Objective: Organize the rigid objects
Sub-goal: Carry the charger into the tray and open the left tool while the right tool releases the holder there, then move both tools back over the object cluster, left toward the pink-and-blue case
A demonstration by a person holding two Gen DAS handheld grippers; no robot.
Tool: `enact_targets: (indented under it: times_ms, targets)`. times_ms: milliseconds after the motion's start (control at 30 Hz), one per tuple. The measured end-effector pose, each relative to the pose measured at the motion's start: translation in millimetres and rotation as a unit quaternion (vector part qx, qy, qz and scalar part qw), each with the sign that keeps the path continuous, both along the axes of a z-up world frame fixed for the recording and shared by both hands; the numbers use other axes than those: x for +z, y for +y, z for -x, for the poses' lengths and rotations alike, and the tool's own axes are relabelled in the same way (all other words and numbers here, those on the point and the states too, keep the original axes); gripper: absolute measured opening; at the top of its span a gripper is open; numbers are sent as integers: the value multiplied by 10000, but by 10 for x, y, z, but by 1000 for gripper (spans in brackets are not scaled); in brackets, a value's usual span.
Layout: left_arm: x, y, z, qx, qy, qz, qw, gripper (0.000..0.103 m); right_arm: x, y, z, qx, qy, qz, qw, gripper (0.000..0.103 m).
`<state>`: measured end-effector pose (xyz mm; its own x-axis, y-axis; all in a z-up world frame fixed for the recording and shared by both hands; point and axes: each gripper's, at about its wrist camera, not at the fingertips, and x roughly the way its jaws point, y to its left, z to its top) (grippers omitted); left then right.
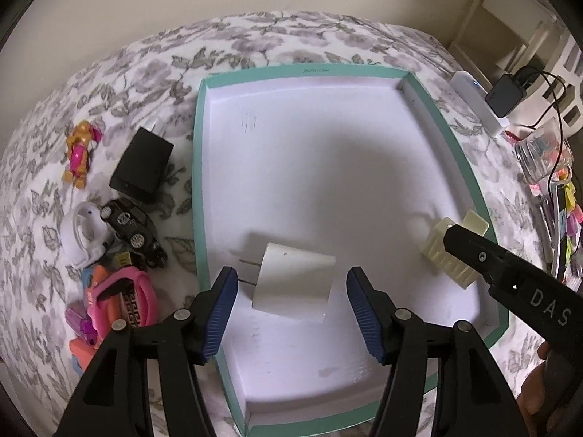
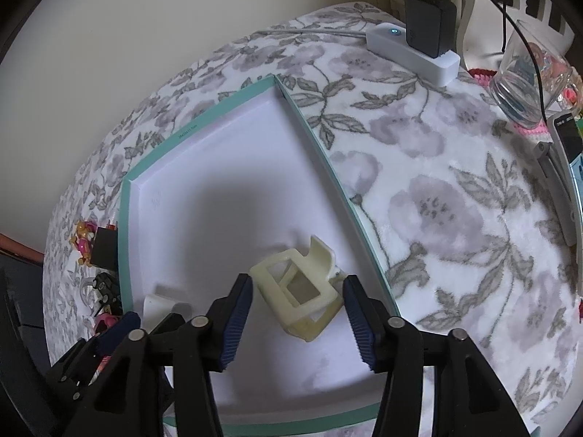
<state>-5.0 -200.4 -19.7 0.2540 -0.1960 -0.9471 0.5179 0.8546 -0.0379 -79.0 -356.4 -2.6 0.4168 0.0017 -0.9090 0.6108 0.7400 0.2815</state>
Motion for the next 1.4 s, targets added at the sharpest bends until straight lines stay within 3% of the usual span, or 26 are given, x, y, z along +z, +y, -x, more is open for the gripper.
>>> enact_targets:
  times_ms: [300, 367, 633, 700, 733, 767, 1000, 1167, 1400]
  targets:
    - [202, 57, -40, 80, -78, 172, 9998, 65, 266, 26, 25, 4, -298, 180, 9994, 69]
    - [272, 110, -73, 193, -85, 292, 9994, 75, 346, 34, 34, 5, -402, 238, 9989, 69]
    - [511, 400, -218, 784, -286, 508, 9952, 76, 554, 88, 58, 60, -709, 398, 9967, 82]
    - [558, 496, -270, 948, -351, 548, 9934, 86, 555, 106, 50, 111, -717, 406, 9965, 83]
    - [582, 554, -294, 1049, -394, 564, 9921, 95, 551, 117, 44, 128, -708, 422, 9965, 83]
    - [600, 598, -311, 1121, -430, 582, 9911, 97, 547, 124, 41, 130, -688, 438, 9966, 87]
    - [704, 971, -433, 1662, -490, 691, 9825, 97, 537, 254, -9, 297, -732, 500, 9956, 100]
    - [745, 1308, -525, 2111, -549, 521, 9745, 97, 527, 471, -108, 572, -773, 591, 9936, 103]
    - [735, 1874, -644, 2858, -502, 270, 9566, 97, 551, 882, -292, 1172, -838, 632, 9875, 103]
